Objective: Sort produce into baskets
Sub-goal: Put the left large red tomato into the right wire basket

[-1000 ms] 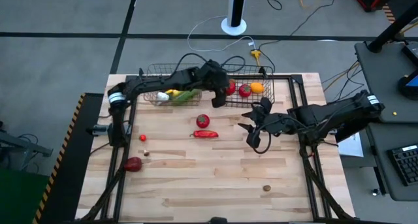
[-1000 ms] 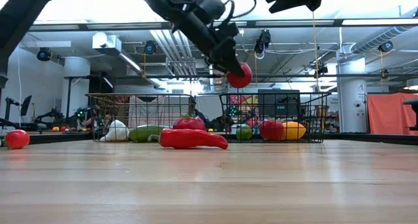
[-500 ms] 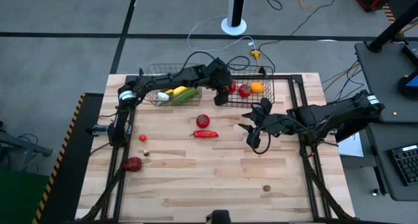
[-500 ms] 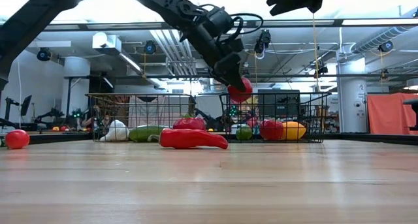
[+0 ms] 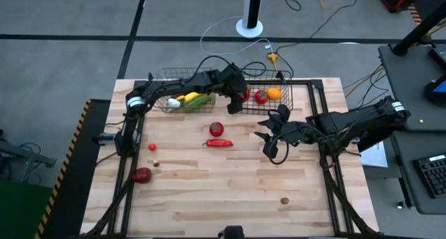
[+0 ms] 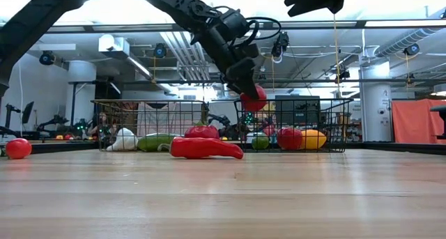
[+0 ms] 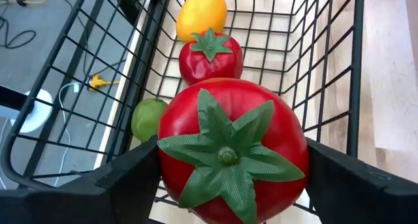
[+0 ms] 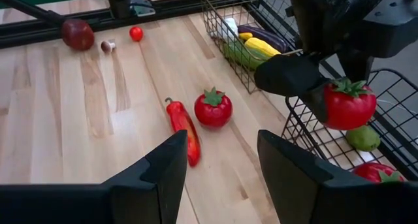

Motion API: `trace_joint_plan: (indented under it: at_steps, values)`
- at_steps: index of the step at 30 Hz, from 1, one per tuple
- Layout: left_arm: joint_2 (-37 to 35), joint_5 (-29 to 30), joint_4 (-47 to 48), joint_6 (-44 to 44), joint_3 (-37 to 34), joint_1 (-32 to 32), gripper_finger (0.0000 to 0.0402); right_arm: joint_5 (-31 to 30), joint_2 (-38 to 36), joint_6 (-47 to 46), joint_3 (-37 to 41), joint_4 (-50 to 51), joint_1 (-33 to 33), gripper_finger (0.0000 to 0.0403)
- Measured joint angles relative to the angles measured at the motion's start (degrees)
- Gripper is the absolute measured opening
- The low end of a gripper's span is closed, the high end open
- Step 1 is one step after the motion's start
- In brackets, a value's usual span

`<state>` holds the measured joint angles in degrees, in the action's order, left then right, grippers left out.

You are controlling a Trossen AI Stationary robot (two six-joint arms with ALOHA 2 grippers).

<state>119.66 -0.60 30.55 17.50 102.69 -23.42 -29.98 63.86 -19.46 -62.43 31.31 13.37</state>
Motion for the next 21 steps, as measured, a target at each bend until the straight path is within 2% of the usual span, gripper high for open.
trace_joint_plan:
  at_steps: [21]
  values:
    - [0.0,0.0,0.76,0.37,-0.07,0.0,0.0311,-0.02,-0.02,0.68,0.0,-0.09,0.0,0.0178]
